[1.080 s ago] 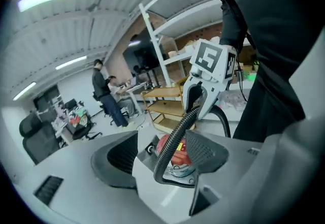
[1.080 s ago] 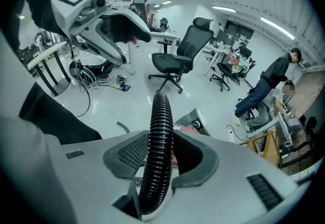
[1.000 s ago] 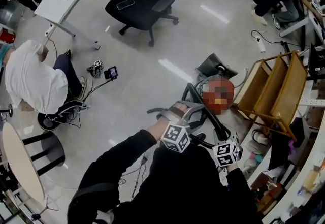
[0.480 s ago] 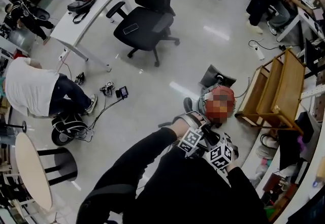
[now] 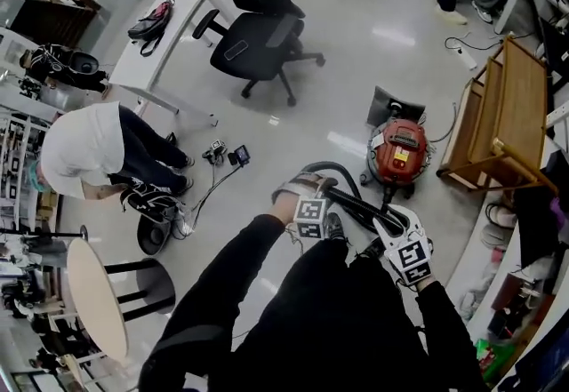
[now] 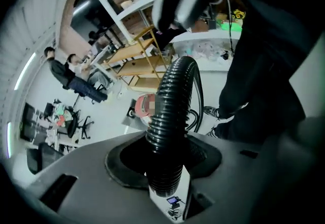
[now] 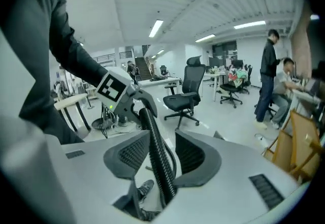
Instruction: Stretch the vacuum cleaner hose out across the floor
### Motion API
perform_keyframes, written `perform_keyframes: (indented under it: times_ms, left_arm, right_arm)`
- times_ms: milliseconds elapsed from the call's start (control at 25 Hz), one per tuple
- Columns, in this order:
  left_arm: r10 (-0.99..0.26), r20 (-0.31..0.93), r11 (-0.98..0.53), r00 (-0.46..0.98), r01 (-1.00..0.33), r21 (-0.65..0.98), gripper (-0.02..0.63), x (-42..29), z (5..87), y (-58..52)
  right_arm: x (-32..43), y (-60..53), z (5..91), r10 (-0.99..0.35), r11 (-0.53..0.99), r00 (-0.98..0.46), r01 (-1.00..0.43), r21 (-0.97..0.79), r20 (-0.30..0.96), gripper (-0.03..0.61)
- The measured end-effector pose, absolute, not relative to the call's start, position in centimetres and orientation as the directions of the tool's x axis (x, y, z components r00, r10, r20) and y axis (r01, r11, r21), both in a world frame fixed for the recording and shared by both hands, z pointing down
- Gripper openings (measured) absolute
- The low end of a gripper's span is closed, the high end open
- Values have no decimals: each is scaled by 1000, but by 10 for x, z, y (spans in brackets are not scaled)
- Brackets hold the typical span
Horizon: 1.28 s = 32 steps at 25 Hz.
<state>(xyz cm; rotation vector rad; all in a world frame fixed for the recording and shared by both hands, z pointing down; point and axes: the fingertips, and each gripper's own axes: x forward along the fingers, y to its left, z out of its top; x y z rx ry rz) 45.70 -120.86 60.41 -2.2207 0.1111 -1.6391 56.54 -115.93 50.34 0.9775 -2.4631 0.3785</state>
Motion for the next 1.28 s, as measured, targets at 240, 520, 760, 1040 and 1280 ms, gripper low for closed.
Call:
perform_keyframes:
  times_ms: [240, 520, 760, 1040, 1280]
  left_arm:
    - [-311, 892, -937, 327, 52, -346, 173, 411, 541, -1218]
    - [-362, 804, -923, 472, -59, -381, 173, 343, 465, -1212]
    - [-331, 722, -936, 607, -111, -335, 172, 252, 425, -1168]
    - [-312, 695, -947, 648, -269, -174, 172, 131, 461, -1140]
    - [-378, 590, -883, 713, -470, 2, 173, 134, 477, -1108]
  right_arm:
    - [586, -1135, 539, -588, 636, -541, -769, -69, 601, 274]
    - [539, -1145, 567, -598, 612, -419, -790, 51, 683, 287]
    - [433, -1173, 547, -673, 606, -333, -760, 234, 660, 275]
    - [329, -1201, 450, -779, 605, -288, -581, 545, 558, 149]
    - [291, -1215, 377, -812, 578, -376, -418, 700, 446, 147]
